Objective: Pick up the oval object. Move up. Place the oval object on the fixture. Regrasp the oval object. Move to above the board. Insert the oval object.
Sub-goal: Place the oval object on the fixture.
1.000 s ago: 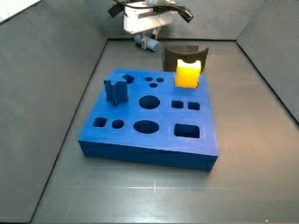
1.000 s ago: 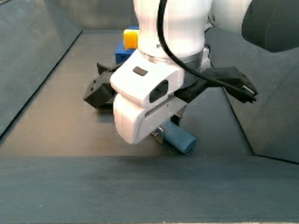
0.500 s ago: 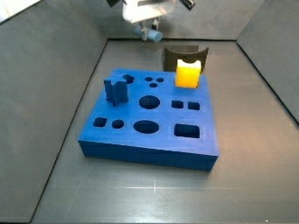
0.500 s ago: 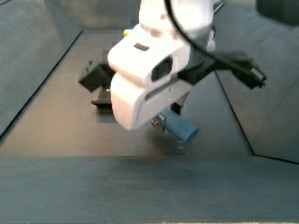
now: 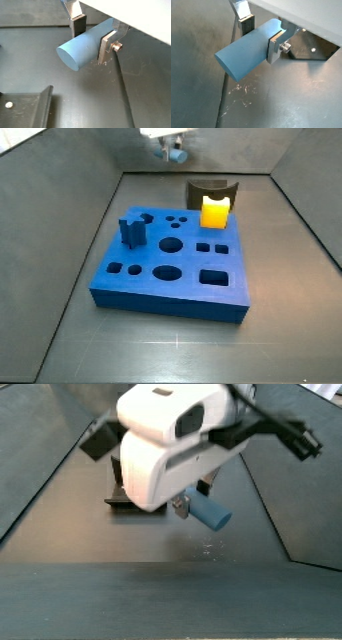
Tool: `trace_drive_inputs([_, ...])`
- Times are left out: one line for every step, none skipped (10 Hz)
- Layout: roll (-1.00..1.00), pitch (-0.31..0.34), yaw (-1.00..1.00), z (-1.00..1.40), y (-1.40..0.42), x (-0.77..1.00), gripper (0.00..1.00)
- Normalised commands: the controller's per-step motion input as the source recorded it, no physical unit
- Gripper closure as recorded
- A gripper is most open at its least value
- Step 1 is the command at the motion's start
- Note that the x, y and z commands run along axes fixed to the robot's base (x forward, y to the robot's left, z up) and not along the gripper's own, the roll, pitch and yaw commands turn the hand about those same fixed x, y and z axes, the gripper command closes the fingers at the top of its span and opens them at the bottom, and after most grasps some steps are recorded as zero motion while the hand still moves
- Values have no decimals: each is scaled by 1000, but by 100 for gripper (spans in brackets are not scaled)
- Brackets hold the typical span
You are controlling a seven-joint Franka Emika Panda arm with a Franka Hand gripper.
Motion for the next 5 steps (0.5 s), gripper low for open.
trace_drive_inputs([66,64,0,1000,-4,-18,100])
trace_drive_inputs([86,93,11,1000,-8,-21,100])
trace_drive_inputs([99,103,17,1000,-15,-26,100])
trace_drive_inputs([107,106,23,1000,-17,-27,100])
trace_drive_inputs([98,100,25,997,-19,-30,100])
